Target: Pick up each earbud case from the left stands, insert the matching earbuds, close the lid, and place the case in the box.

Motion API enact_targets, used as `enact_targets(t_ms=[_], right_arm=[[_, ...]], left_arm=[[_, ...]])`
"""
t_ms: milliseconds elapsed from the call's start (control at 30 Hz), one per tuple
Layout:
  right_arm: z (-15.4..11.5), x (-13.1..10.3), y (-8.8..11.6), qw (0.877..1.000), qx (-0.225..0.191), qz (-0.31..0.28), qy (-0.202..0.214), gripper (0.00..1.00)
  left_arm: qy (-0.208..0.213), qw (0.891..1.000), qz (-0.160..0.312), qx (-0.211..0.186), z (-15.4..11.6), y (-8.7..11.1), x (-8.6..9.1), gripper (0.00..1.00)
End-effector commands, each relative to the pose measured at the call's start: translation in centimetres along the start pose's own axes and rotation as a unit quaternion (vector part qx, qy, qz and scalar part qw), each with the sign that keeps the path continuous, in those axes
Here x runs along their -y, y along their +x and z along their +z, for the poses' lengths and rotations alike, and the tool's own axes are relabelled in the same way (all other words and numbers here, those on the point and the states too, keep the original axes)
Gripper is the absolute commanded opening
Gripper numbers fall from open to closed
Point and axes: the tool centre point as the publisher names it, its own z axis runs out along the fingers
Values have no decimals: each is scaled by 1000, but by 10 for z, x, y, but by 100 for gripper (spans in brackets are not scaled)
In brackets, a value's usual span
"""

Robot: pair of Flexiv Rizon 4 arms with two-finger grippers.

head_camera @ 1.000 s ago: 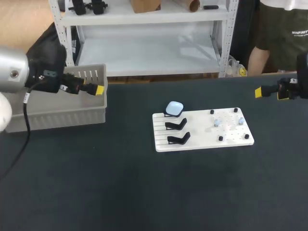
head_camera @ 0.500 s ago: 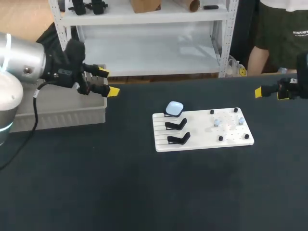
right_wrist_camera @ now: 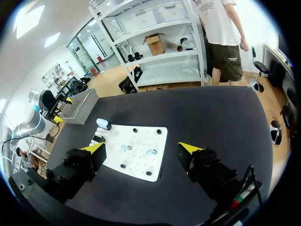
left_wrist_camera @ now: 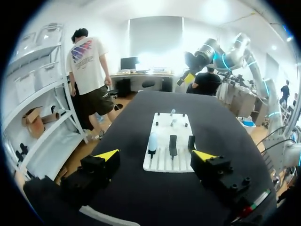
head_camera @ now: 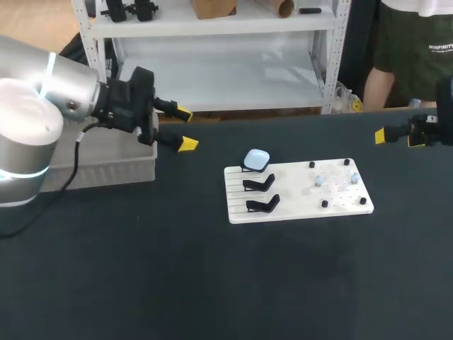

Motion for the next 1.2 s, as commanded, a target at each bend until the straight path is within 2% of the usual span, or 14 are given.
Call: enact_targets(t_ms=[33, 233, 467, 633, 700, 800, 933, 1200], right_arm=[[0, 0, 0, 1000, -1, 0, 0, 100], [0, 0, 0, 1000, -1, 0, 0, 100], [0, 0, 0, 1000, -1, 0, 0, 100], [0, 0, 0, 1000, -1, 0, 0, 100], [0, 0, 0, 1000, -1, 0, 0, 100], [0, 0, 0, 1000, -1, 0, 0, 100], [0, 0, 0, 1000, -1, 0, 0, 100], [0, 0, 0, 1000, -1, 0, 0, 100]], left_arm=[[43, 999, 7, 6, 19, 5, -9, 100], [69, 998, 7, -1, 46, 14, -12, 100], [74, 997, 8, -4, 73, 23, -17, 100], [80, 997, 12, -4, 87, 28, -16, 94], [83, 996, 13, -4, 93, 31, -15, 84], [88, 996, 15, -4, 99, 34, -14, 77], [96, 995, 13, 0, 107, 36, -12, 73], [98, 995, 18, 6, 124, 36, -11, 73]])
